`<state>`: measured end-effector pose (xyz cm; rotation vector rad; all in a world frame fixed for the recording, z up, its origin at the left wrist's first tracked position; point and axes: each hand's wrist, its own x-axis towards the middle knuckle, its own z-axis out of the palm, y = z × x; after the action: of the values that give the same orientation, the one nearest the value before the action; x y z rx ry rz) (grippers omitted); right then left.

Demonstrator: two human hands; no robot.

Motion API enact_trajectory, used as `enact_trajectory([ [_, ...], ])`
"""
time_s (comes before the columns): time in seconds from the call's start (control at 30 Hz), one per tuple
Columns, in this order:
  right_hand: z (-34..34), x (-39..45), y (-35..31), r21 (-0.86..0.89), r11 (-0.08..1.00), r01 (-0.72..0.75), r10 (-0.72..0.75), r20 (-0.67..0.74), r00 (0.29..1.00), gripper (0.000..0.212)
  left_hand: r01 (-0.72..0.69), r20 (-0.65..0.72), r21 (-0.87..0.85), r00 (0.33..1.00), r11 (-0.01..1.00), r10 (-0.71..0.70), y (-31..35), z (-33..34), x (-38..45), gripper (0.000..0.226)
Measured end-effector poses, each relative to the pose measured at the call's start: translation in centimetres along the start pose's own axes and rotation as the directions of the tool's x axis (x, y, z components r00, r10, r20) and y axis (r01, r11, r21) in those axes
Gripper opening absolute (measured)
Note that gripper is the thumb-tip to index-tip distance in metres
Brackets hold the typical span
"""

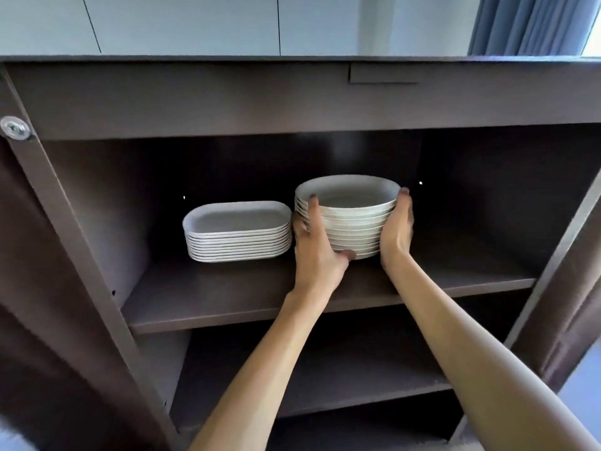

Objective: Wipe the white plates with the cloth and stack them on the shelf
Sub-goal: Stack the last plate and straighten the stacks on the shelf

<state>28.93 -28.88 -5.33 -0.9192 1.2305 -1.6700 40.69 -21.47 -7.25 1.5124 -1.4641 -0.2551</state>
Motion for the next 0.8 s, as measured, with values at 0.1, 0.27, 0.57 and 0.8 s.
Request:
enact_trajectory([
  [0.1,0.5,1.7,0.0,0.005,1.0,-0.01,0.01,0.002,1.0,0.064,0.032,0.005,0.021,0.999,0.999,-0.032,0.4,0.7,1.2,0.126],
  [0.27,1.8,4.2,0.3,-0.026,0.999,0.023,-0.022,0.02,1.0,0.055,0.088,0.043,0.13,0.995,0.988,-0.094,1.0,1.5,3.7,0.125],
  [0.57,5.1,7.7,1.5,-0.062,0.997,0.04,-0.035,0.088,0.995,0.049,0.165,0.0,0.116,0.986,0.979,-0.166,0.1,3.3,7.6,0.123],
  [0.8,6.9,9.8,2.5,-0.081,0.995,0.054,-0.043,0.128,0.991,0.051,0.225,0.003,0.102,0.974,0.969,-0.227,-0.5,3.8,9.8,0.122],
])
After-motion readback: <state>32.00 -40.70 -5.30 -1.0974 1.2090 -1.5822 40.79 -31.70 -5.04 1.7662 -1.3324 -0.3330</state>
